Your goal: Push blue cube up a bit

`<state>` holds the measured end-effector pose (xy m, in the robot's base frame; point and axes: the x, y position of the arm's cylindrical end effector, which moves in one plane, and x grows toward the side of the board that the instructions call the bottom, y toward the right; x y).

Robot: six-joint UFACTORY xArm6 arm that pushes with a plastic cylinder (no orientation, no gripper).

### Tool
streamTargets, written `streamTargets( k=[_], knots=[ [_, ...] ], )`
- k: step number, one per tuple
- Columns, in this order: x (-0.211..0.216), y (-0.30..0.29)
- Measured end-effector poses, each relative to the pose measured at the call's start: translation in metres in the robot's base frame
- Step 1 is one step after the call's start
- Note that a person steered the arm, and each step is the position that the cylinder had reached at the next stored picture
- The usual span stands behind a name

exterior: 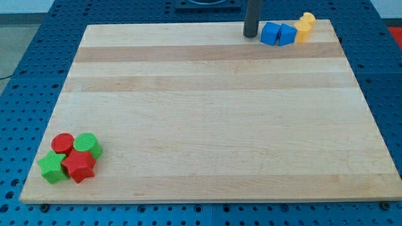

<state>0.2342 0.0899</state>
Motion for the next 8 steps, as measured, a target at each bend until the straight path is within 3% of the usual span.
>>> streamTargets(
  k=[1,2,8],
  knots=[
    [0.036,-0.005],
    [0.046,0.008],
    [-0.001,0.037]
  ],
)
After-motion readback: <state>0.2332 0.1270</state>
